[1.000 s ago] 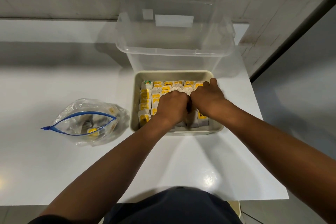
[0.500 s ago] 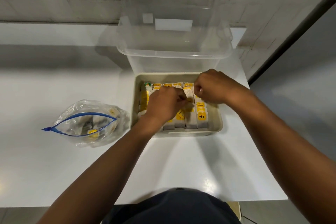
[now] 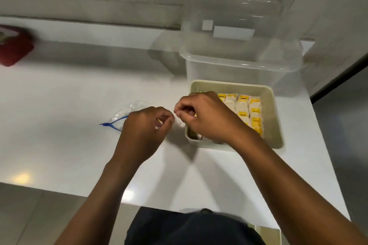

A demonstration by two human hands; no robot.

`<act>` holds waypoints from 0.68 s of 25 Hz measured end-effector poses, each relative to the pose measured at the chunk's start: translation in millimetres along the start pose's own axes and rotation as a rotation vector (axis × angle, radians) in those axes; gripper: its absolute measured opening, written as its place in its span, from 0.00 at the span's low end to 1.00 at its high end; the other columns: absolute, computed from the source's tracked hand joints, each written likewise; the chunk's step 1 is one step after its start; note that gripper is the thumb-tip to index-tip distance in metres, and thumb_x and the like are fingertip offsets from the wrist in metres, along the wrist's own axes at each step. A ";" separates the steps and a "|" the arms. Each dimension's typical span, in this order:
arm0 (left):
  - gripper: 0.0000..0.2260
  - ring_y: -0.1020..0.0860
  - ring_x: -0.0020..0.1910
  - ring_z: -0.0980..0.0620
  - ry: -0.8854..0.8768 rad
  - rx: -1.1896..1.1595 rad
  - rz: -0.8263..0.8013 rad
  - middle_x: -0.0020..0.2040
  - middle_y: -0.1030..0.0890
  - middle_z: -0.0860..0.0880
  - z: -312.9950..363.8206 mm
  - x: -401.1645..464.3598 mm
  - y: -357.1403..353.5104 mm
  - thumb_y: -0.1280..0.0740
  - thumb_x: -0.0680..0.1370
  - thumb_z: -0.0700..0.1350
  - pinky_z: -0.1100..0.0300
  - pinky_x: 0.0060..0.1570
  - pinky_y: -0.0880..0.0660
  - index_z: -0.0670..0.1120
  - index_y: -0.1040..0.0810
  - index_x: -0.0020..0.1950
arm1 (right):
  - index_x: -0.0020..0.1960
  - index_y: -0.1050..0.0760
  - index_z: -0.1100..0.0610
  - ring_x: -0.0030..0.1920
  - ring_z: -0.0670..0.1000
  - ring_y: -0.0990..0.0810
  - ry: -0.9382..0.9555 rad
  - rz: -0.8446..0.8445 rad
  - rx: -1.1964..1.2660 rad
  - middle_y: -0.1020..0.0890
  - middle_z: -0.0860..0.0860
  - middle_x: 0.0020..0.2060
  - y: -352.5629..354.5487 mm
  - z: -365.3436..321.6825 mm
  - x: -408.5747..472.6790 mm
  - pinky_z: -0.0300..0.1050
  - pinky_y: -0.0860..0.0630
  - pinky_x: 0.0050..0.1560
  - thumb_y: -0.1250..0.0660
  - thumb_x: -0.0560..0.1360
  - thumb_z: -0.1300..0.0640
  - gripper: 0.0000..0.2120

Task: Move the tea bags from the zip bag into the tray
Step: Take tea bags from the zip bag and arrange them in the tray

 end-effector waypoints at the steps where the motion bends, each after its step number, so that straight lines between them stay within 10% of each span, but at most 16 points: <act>1: 0.03 0.22 0.35 0.59 0.007 0.008 0.027 0.37 0.18 0.57 -11.4 -5.7 7.4 0.29 0.76 0.46 0.72 0.38 0.32 0.52 0.17 0.43 | 0.46 0.17 0.51 0.39 0.44 0.22 0.013 -0.014 0.026 0.17 0.45 0.38 -13.6 -13.2 7.3 0.40 0.28 0.44 0.33 0.76 0.56 0.06; 9: 0.07 0.19 0.42 0.48 0.140 0.156 -0.090 0.44 0.15 0.52 -95.9 -25.1 19.7 0.34 0.77 0.45 0.56 0.40 0.24 0.53 0.16 0.49 | 0.57 0.20 0.54 0.54 0.57 0.21 -0.095 -0.231 -0.087 0.16 0.55 0.52 -110.0 -48.6 44.2 0.48 0.23 0.52 0.39 0.77 0.61 0.13; 17: 0.12 0.26 0.51 0.48 0.063 0.604 -0.519 0.49 0.19 0.53 -116.1 -38.3 -22.1 0.43 0.77 0.42 0.54 0.44 0.43 0.52 0.22 0.53 | 0.65 0.26 0.59 0.61 0.58 0.22 -0.312 -0.297 -0.337 0.21 0.56 0.61 -171.3 -17.7 67.6 0.50 0.24 0.58 0.35 0.76 0.59 0.17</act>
Point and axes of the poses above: each hand's wrist, its own x-axis towards the middle knuckle, its own y-axis out of the back of the hand, z = x × y, the point moved 4 cm from there along x, towards the middle knuckle
